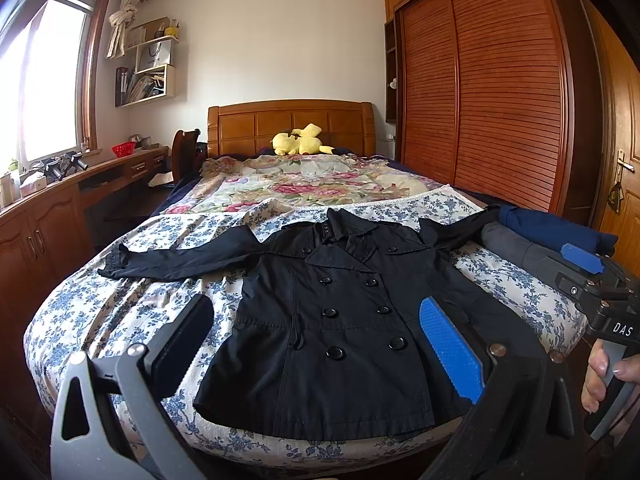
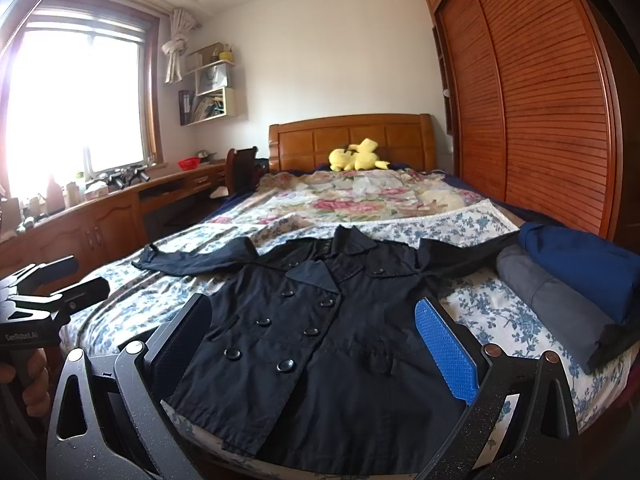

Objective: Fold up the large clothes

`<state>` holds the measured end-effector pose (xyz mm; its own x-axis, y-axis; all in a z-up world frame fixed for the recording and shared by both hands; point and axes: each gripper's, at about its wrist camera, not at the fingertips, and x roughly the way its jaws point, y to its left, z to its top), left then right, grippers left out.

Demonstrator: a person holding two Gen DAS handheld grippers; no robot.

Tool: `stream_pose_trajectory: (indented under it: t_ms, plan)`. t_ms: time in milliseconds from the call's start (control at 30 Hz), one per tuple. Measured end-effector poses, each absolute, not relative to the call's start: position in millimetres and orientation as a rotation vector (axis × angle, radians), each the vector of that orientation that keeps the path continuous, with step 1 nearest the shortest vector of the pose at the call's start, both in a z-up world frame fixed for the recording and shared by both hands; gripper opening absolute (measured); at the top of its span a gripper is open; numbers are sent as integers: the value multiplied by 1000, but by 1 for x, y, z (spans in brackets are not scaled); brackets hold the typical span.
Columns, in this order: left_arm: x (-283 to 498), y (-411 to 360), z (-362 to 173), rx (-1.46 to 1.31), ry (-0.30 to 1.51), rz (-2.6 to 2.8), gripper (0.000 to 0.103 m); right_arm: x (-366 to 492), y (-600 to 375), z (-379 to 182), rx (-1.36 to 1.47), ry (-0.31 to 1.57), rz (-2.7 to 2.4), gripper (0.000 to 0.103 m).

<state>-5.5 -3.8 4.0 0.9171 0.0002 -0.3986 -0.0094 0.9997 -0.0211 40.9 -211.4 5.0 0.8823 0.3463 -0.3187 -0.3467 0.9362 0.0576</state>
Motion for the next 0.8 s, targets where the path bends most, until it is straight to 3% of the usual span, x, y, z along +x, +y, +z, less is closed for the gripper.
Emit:
stream_pose_trajectory:
  t_ms: [800]
  plan:
    - [-4, -5, 4, -24, 416, 6, 103, 38, -209, 5, 0, 334, 361, 103]
